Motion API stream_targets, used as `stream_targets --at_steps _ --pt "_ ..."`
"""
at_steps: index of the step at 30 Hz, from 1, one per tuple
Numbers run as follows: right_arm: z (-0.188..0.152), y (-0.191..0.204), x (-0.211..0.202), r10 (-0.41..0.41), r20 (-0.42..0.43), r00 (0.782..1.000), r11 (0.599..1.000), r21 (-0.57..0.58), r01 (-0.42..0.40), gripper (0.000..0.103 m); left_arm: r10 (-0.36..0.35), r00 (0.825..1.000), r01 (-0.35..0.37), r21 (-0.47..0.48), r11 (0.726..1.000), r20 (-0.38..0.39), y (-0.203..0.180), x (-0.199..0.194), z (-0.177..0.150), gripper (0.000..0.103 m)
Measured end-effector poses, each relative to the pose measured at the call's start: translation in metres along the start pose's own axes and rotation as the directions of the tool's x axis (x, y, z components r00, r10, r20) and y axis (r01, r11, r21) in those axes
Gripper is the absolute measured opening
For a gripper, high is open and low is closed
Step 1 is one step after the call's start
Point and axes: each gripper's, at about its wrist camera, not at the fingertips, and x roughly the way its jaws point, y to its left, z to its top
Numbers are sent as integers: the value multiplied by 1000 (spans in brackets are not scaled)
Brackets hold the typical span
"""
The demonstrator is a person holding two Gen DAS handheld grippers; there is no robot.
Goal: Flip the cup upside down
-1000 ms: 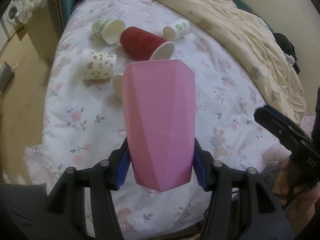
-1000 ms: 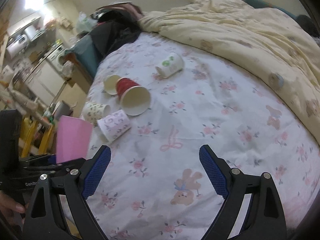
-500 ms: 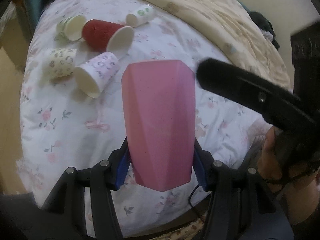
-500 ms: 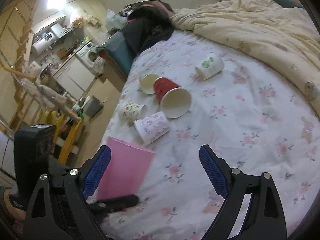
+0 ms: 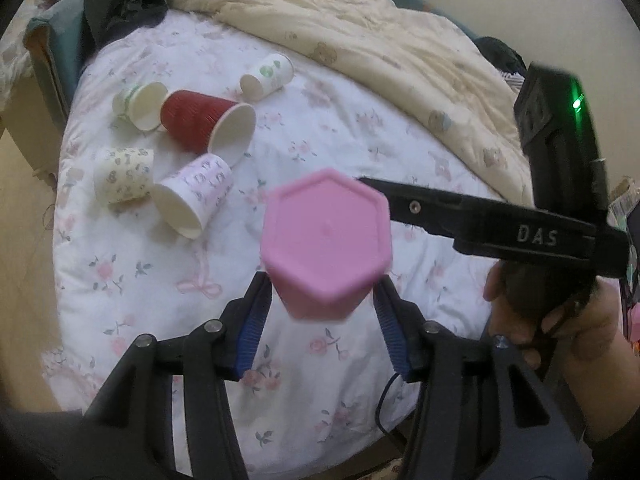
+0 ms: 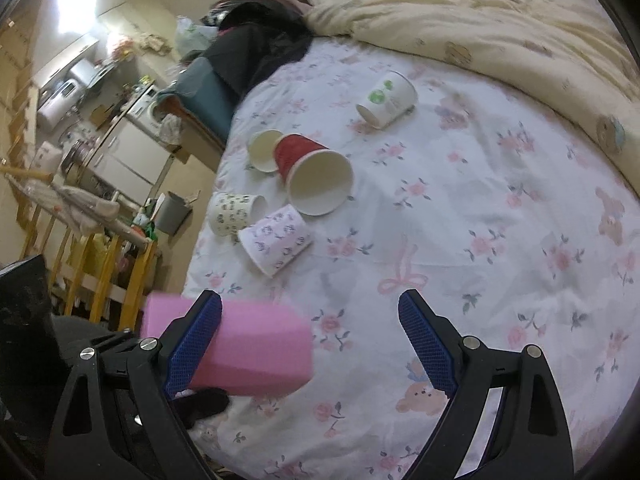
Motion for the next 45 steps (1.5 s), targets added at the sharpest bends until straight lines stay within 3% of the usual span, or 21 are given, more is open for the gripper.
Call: stream_targets --at_steps 5,11,12,14,16,18,19,21,22,24,27,29,31,33,36,38,41,45 --pt "0 -5 1 14 -6 1000 1000 27 -14 92 23 999 -23 2 1000 25 3 -4 3 46" --pt "3 -4 -7 28 31 999 999 27 -28 92 37 999 -37 -8 999 19 6 -1 2 36" --pt "3 -4 -7 32 30 999 999 28 -33 92 29 999 -29 -8 1000 15 6 0 2 0" --pt "3 -3 -5 25 25 999 999 24 -25 92 55 998 -54 3 999 -10 5 6 3 4" --pt "3 -3 -6 0 29 1000 1000 21 -1 92 133 991 -134 -2 991 -26 11 15 1 4" --pt "4 -10 -14 -18 56 998 999 40 16 92 83 987 -93 -70 993 -134 27 30 3 6" --pt "5 -16 -20 -15 69 997 998 66 11 92 65 988 -80 -104 991 -141 33 30 3 11" --pt "5 -26 -25 -12 74 997 994 111 3 92 102 988 -113 -92 989 -116 35 25 5 59" --pt "4 -29 -26 -10 72 997 992 126 1 92 114 987 -123 -82 989 -109 34 23 7 65" --pt "3 -36 -30 -24 77 997 988 157 11 92 99 986 -106 -46 993 -134 27 25 11 65" --pt "1 -47 -41 -33 93 995 979 203 13 92 85 956 -89 1 996 -279 18 51 18 65" --pt "0 -55 -47 -31 99 995 971 241 6 92 115 934 -103 55 993 -338 8 66 22 65" --pt "-1 -62 -53 -39 110 993 963 270 8 92 158 901 -125 107 986 -403 0 87 25 65" --pt "-3 -66 -58 -54 115 992 959 283 19 92 174 855 -122 137 983 -489 -6 112 24 65" --pt "-5 -73 -65 -54 124 991 952 307 13 92 210 810 -147 157 977 -547 -10 137 25 65" --pt "-6 -77 -67 -60 122 991 948 318 18 92 215 791 -153 156 976 -572 -13 148 25 64" --pt "-7 -82 -68 -55 114 992 945 328 15 92 239 777 -167 176 970 -583 -19 160 25 64" --pt "-6 -84 -69 -38 113 993 943 332 -2 92 268 760 -191 190 963 -593 -20 172 24 55"
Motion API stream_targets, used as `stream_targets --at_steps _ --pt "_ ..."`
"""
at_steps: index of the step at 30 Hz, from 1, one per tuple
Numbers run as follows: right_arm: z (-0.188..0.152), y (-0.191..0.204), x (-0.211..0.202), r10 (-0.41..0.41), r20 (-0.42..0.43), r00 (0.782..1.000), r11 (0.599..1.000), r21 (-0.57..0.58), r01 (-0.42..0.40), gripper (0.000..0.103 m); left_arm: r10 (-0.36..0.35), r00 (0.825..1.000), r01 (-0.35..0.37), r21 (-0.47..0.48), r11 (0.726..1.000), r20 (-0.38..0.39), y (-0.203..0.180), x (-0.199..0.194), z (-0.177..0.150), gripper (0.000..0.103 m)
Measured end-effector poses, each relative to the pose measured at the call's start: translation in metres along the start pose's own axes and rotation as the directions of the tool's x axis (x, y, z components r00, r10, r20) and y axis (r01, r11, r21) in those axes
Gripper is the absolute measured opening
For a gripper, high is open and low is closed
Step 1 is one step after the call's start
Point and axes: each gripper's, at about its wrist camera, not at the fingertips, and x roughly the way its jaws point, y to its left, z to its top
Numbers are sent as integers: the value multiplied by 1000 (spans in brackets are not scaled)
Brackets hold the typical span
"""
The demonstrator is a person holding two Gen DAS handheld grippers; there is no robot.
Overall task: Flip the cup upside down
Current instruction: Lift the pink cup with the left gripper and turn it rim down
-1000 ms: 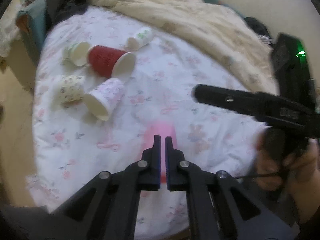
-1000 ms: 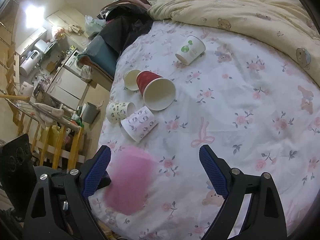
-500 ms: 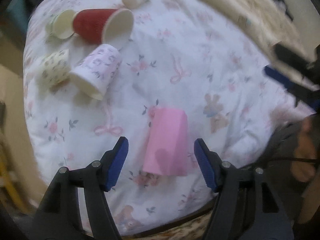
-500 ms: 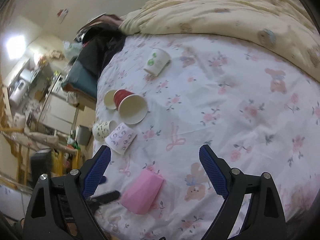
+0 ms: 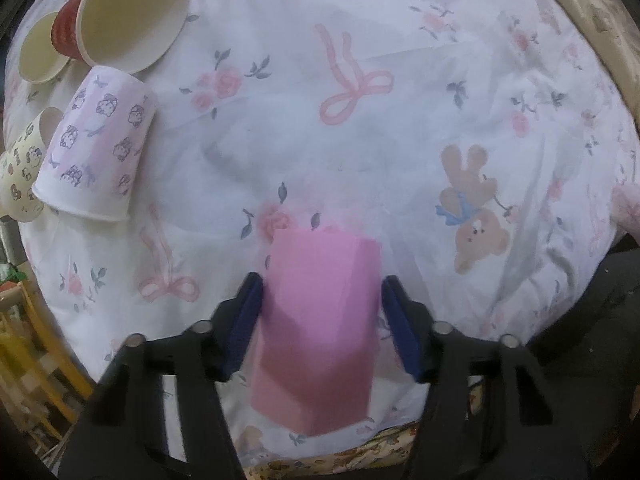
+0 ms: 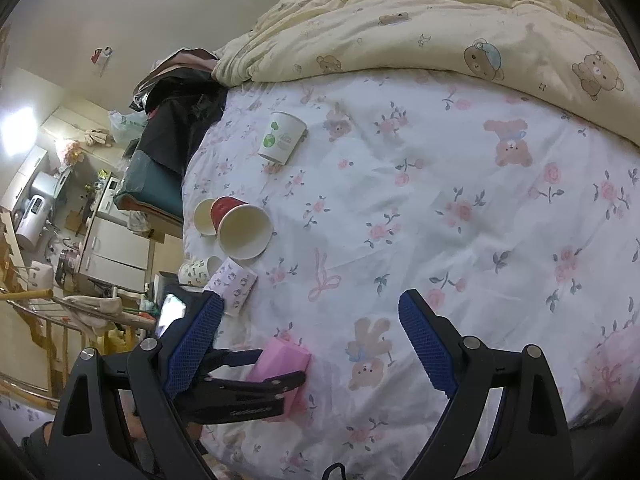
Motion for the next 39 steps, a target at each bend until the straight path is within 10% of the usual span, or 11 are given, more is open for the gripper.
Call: stream_targets --at_steps 9,16,20,24,30,39 --pt "-1 6 3 5 -8 1000 1000 -22 -5 92 -53 971 64 -42 997 234 18 -51 -22 53" --pt "-9 18 11 2 -31 1000 998 -65 -4 92 -78 871 162 -134 978 484 67 -109 -69 53" --pt "-19 34 18 3 -61 998 991 -134 -12 92 -93 781 261 -186 947 618 100 -132 -86 53" --pt "-39 58 37 85 -186 979 971 -206 -124 92 -120 742 344 -220 913 660 116 -127 -98 53" --pt "-67 100 64 148 -312 938 916 -313 -249 92 -159 752 378 -220 899 640 110 -115 -93 53" --pt "-75 105 91 89 -367 926 907 -355 -228 92 -195 733 398 -178 900 652 102 -124 -97 53"
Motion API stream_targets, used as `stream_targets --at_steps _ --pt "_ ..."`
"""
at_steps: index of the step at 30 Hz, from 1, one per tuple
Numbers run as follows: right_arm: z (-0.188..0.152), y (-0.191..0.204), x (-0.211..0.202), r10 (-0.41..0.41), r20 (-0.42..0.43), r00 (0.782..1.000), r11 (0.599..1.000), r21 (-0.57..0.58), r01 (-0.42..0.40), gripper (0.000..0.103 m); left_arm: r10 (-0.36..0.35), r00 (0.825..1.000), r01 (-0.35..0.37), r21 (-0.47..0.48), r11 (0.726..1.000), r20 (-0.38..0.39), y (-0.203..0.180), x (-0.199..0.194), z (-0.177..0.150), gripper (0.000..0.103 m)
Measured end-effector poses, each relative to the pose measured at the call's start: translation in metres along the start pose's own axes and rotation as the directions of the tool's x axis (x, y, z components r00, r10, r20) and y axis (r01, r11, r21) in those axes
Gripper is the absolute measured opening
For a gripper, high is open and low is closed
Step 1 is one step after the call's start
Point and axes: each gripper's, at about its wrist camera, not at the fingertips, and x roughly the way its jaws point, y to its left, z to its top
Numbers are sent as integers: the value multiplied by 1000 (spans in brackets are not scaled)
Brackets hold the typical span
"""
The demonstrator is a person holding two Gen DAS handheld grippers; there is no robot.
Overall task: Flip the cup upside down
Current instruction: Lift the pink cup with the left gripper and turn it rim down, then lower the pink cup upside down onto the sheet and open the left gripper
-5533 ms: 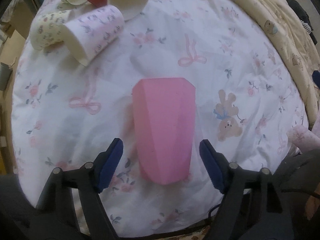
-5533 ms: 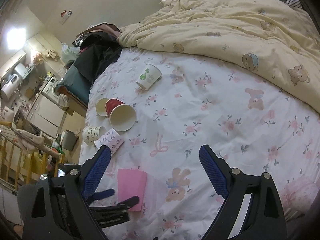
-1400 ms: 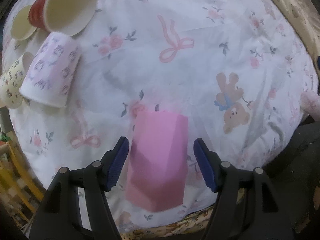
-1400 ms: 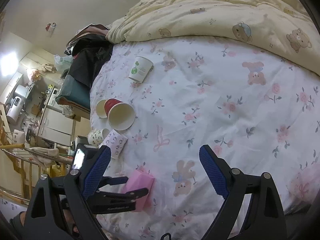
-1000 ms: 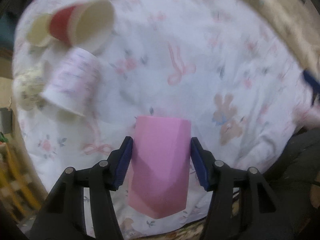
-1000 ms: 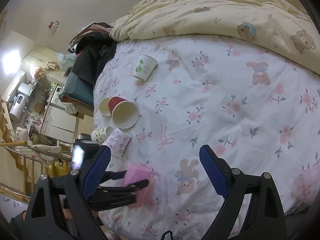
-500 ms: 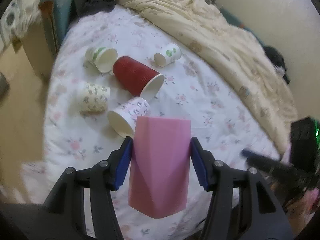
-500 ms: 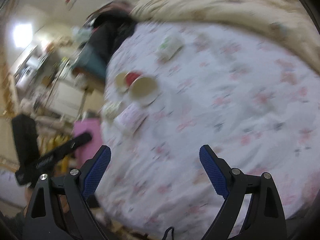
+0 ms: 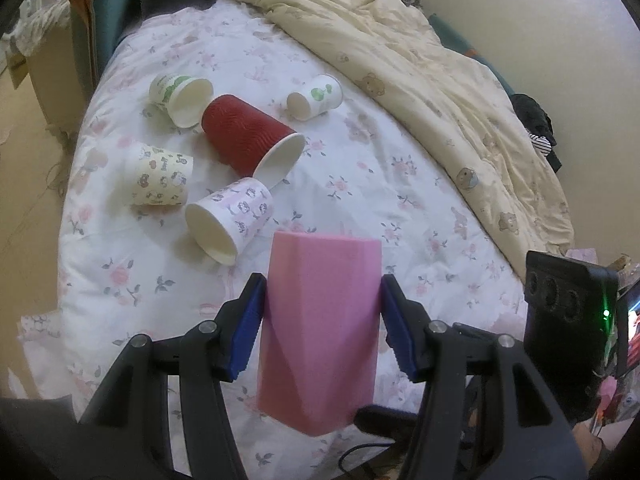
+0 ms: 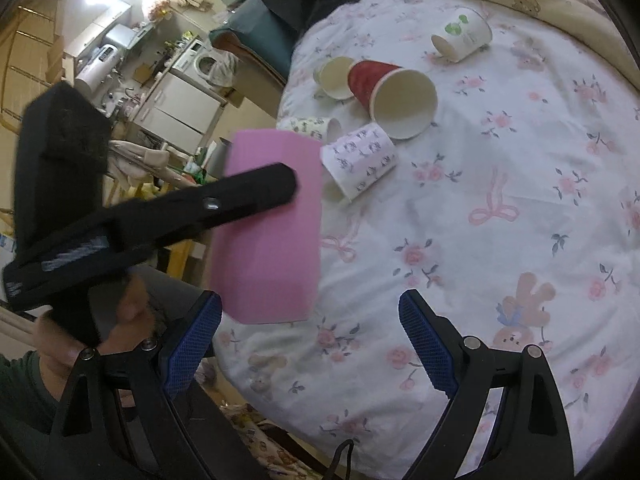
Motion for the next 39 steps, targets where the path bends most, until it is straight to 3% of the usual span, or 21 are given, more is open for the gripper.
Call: stream_targets --at_steps 17,21,24,28,32,36,39 --pt "2 -20 4 -162 -15 987 986 33 162 92 -13 1000 13 14 1000 -15 -1 -2 -3 52" --pt "1 -22 -3 -155 -8 988 987 51 155 92 38 999 -38 26 999 8 -2 -4 -3 52" --pt "-1 -30 -33 -189 82 979 978 105 180 93 109 993 -111 38 993 46 -3 -5 2 52" --pt "-6 -61 -89 -275 245 930 935 292 200 94 190 979 -193 41 980 70 -12 11 6 52" --pt "-11 -81 -122 -311 329 892 907 384 174 95 226 964 -233 41 971 138 -32 33 0 52" --pt "-15 -96 -134 -273 350 896 896 432 105 95 294 932 -312 55 949 214 -47 59 -1 52" --pt "-17 -103 -136 -234 361 903 885 464 44 95 297 932 -309 26 951 209 -46 78 3 52"
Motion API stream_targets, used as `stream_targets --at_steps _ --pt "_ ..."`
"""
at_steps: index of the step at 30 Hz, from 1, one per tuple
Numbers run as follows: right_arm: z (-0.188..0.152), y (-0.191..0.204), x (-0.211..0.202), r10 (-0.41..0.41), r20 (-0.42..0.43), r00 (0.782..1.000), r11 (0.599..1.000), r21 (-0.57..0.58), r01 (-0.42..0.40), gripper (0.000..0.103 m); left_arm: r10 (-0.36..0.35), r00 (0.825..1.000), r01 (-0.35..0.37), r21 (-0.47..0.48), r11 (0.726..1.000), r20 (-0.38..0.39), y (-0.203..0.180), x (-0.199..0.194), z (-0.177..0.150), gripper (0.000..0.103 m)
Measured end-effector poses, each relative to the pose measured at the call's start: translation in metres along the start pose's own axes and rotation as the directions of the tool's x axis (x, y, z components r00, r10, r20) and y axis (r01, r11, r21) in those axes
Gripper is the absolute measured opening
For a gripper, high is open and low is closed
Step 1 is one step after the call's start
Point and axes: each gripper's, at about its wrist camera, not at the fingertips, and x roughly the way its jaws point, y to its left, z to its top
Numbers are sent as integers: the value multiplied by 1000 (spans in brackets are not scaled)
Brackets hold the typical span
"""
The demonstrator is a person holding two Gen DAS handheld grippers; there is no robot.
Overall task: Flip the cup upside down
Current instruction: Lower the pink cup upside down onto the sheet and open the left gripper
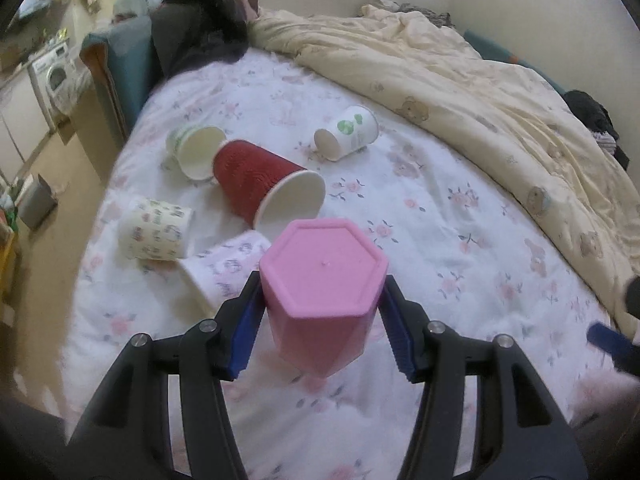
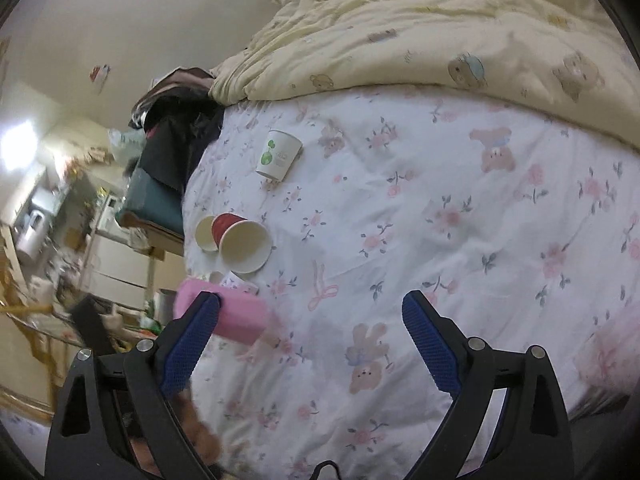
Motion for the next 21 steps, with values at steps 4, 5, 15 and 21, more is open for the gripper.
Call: stream_targets --at_steps 4,5,15,21 --pt "2 -5 -3 21 1 1000 1000 23 -21 95 0 999 -2 -54 999 -37 1 25 -4 52" --pt "3 -5 -4 24 4 1000 999 26 -24 95 17 999 -18 -50 999 -34 1 29 -7 52" --pt "8 -12 -6 59 9 998 995 75 -59 95 70 997 -69 37 997 -44 -7 44 -19 53" --pt "7 -8 -3 42 6 999 998 51 -43 95 61 997 -59 39 997 -56 -7 44 -17 60"
